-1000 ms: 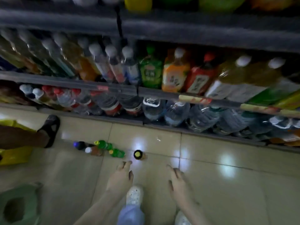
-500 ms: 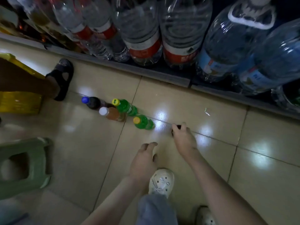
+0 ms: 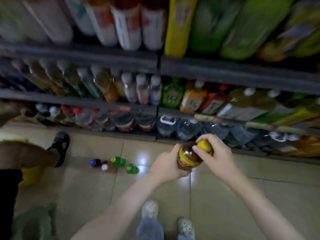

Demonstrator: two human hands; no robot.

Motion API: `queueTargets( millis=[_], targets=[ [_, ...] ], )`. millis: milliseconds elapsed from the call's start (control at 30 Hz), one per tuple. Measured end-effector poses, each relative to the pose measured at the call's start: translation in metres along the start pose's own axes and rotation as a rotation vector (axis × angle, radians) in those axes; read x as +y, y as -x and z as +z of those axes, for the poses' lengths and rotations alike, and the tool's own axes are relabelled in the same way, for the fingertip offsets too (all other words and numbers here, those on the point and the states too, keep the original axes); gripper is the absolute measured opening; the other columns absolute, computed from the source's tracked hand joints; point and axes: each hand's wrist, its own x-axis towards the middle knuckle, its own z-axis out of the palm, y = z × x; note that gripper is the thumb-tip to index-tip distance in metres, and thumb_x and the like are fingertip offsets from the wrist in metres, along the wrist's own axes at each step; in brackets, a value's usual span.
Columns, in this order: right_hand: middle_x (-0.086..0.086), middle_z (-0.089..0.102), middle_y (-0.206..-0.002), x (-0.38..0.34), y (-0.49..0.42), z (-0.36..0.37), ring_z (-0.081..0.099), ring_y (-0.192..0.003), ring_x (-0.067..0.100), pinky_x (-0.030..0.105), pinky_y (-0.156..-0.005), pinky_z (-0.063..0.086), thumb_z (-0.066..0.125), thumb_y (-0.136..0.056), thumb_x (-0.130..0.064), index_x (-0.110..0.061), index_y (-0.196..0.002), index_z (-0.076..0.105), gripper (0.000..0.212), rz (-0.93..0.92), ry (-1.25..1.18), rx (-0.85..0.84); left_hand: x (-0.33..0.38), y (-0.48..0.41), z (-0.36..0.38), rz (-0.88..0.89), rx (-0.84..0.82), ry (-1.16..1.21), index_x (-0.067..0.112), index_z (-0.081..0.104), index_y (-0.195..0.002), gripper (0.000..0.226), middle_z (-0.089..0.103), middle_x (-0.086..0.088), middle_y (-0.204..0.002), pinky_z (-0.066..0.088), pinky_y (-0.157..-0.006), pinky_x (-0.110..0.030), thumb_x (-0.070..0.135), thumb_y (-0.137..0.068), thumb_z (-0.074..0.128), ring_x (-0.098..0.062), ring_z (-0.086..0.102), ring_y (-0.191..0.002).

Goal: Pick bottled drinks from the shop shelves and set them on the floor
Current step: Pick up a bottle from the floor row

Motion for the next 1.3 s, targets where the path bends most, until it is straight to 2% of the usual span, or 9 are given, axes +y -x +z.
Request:
queueTargets(
  millis=[167, 267, 367, 533, 633, 767, 967, 1100, 1300],
  targets=[
    [-0.023, 0.064, -0.100, -0.096, 0.023, -0.121, 0.061, -0.090, -0.007, 0.002, -0.075, 0.041, 0.081, -0.073, -0.019, -0.041, -0.104, 0.052, 0.048, 0.021, -0.208, 0.201, 0.157, 0.023, -0.102, 0.313, 0.148, -0.017, 0.028, 0.042, -0.121, 0.070, 0.070, 0.000, -0.102, 0.047, -0.073, -0.029, 0.049, -0.065, 0.076, -0.026, 0.064, -0.098],
    [-0.036, 0.064, -0.083, -0.132, 0.026, -0.168, 0.057, -0.079, -0.023, -0.003, -0.063, 0.039, 0.089, -0.061, -0.029, -0.046, -0.098, 0.050, 0.056, -0.052, -0.155, 0.308, 0.236, 0.035, -0.145, 0.534, 0.237, -0.046, 0.028, 0.040, -0.123, 0.068, 0.069, -0.003, -0.105, 0.049, -0.071, -0.033, 0.042, -0.062, 0.067, -0.032, 0.063, -0.098],
    [-0.050, 0.057, -0.083, -0.163, 0.026, -0.216, 0.055, -0.080, -0.026, -0.005, -0.065, 0.037, 0.092, -0.056, -0.038, -0.045, -0.094, 0.053, 0.055, -0.233, -0.148, 0.587, 0.305, 0.044, -0.177, 0.748, 0.298, -0.042, 0.029, 0.037, -0.132, 0.075, 0.064, 0.000, -0.119, 0.050, -0.081, -0.035, 0.038, -0.064, 0.067, -0.027, 0.060, -0.106],
    [-0.050, 0.054, -0.099, -0.196, 0.020, -0.290, 0.053, -0.093, -0.026, -0.005, -0.075, 0.037, 0.073, -0.057, -0.061, -0.044, -0.107, 0.052, 0.057, -0.515, -0.081, 0.898, 0.381, 0.042, -0.215, 1.080, 0.360, -0.066, 0.037, 0.028, -0.141, 0.071, 0.046, 0.019, -0.139, 0.044, -0.100, -0.024, 0.032, -0.083, 0.069, 0.002, 0.045, -0.126],
    [-0.045, 0.058, -0.102, -0.203, 0.002, -0.322, 0.055, -0.098, -0.022, -0.003, -0.080, 0.038, 0.074, -0.064, -0.054, -0.024, -0.119, 0.054, 0.066, -0.652, -0.137, 0.973, 0.397, 0.021, -0.230, 1.076, 0.620, -0.173, 0.028, 0.027, -0.148, 0.071, 0.041, 0.007, -0.146, 0.037, -0.107, -0.025, 0.045, -0.088, 0.061, -0.005, 0.038, -0.134],
    [-0.015, 0.063, -0.112, -0.206, -0.036, -0.347, 0.059, -0.103, -0.004, 0.004, -0.087, 0.041, 0.076, -0.068, -0.054, -0.014, -0.123, 0.051, 0.073, -0.676, -0.148, 0.955, 0.404, -0.017, -0.250, 0.818, 0.930, -0.122, 0.027, 0.019, -0.152, 0.071, 0.028, -0.010, -0.151, 0.030, -0.109, -0.033, 0.038, -0.093, 0.058, -0.025, 0.028, -0.139],
    [-0.024, 0.055, -0.104, -0.212, -0.087, -0.362, 0.053, -0.098, -0.007, -0.004, -0.077, 0.038, 0.080, -0.070, -0.044, -0.030, -0.120, 0.043, 0.064, -0.610, -0.113, 0.900, 0.417, -0.054, -0.256, 0.708, 0.898, -0.117, 0.041, -0.027, -0.139, 0.098, 0.028, -0.023, -0.148, 0.041, -0.104, -0.045, 0.032, -0.093, 0.059, -0.037, 0.041, -0.129],
    [-0.016, 0.057, -0.104, -0.219, -0.112, -0.371, 0.061, -0.100, 0.009, 0.000, -0.068, 0.037, 0.075, -0.072, -0.055, -0.024, -0.126, 0.044, 0.070, -0.539, -0.047, 0.858, 0.422, -0.071, -0.252, 0.676, 0.939, -0.184, 0.051, -0.034, -0.133, 0.100, 0.024, -0.028, -0.149, 0.046, -0.097, -0.051, 0.027, -0.095, 0.056, -0.045, 0.046, -0.124],
    [0.010, 0.062, -0.117, -0.236, -0.135, -0.372, 0.065, -0.097, 0.027, 0.024, -0.063, 0.045, 0.064, -0.080, -0.062, -0.014, -0.147, 0.017, 0.094, -0.466, 0.187, 0.933, 0.418, -0.081, -0.253, 0.705, 0.999, -0.155, 0.055, -0.032, -0.134, 0.104, 0.028, -0.028, -0.145, 0.051, -0.090, -0.048, 0.024, -0.093, 0.058, -0.043, 0.052, -0.116]
  ],
)
